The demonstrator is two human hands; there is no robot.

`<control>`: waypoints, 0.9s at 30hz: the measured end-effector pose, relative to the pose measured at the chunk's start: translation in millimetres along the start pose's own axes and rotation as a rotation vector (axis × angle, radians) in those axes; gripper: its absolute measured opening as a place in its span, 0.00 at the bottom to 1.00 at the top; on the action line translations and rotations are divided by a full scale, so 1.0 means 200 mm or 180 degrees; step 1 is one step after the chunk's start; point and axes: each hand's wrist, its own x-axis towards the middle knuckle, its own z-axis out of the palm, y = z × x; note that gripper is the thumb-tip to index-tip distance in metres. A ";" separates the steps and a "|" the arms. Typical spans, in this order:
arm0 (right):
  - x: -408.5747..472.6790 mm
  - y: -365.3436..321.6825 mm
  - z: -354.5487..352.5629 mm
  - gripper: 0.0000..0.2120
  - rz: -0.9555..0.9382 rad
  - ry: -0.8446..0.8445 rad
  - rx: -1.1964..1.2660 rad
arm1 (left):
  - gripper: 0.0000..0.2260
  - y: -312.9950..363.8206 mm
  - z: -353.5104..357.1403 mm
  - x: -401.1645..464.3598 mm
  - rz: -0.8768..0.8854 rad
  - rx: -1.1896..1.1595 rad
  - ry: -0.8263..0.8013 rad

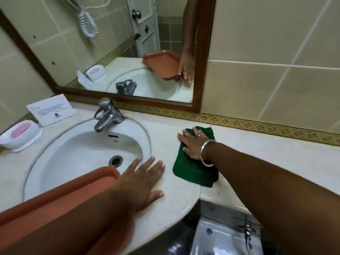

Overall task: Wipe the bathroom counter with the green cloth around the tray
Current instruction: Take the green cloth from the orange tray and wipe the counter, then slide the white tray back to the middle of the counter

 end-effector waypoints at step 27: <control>-0.66 0.25 0.09 0.36 0.0819 0.1373 0.0805 | 0.35 0.40 -0.26 0.61 -0.0231 -0.0795 0.0770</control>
